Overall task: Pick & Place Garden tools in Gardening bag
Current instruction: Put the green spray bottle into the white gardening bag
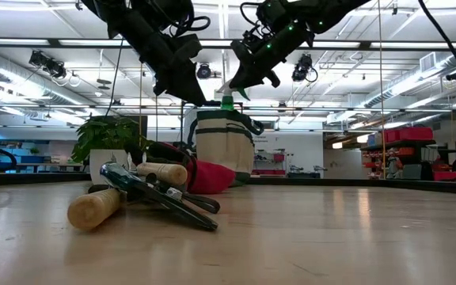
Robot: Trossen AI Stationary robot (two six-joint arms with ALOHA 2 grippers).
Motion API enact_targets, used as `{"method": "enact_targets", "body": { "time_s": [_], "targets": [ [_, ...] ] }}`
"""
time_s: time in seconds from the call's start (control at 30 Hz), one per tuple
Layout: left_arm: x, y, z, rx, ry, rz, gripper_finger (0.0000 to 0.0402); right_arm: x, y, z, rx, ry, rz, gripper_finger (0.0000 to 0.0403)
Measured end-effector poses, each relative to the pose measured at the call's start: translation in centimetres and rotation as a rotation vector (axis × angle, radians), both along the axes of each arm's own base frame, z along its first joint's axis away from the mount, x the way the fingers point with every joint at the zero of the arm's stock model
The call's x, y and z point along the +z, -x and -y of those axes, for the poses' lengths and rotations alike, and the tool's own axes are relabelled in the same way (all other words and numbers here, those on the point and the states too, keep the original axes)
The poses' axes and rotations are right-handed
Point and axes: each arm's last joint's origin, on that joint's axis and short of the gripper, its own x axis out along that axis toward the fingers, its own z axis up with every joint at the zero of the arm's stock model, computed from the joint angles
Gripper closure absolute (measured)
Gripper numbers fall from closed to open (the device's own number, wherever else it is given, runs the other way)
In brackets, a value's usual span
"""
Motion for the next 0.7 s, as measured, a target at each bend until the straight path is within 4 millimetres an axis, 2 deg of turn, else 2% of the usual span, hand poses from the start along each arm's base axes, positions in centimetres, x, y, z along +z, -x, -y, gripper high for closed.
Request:
{"method": "enact_targets", "body": {
  "time_s": [0.23,0.47,0.7],
  "targets": [
    [0.0,0.0,0.0,0.000,0.001,0.000,0.0314,-0.3,-0.2,0.0,0.004,-0.005,-0.003,0.0361],
    [0.0,0.0,0.0,0.000,0.000,0.000,0.0314,-2.8,-1.4,0.5,0.011,-0.038,-0.049,0.0361],
    [0.0,0.0,0.0,0.001,-0.002,-0.001,0.0314,-3.8,-1.9,0.5,0.017,-0.047,-0.067,0.0361]
  ]
}}
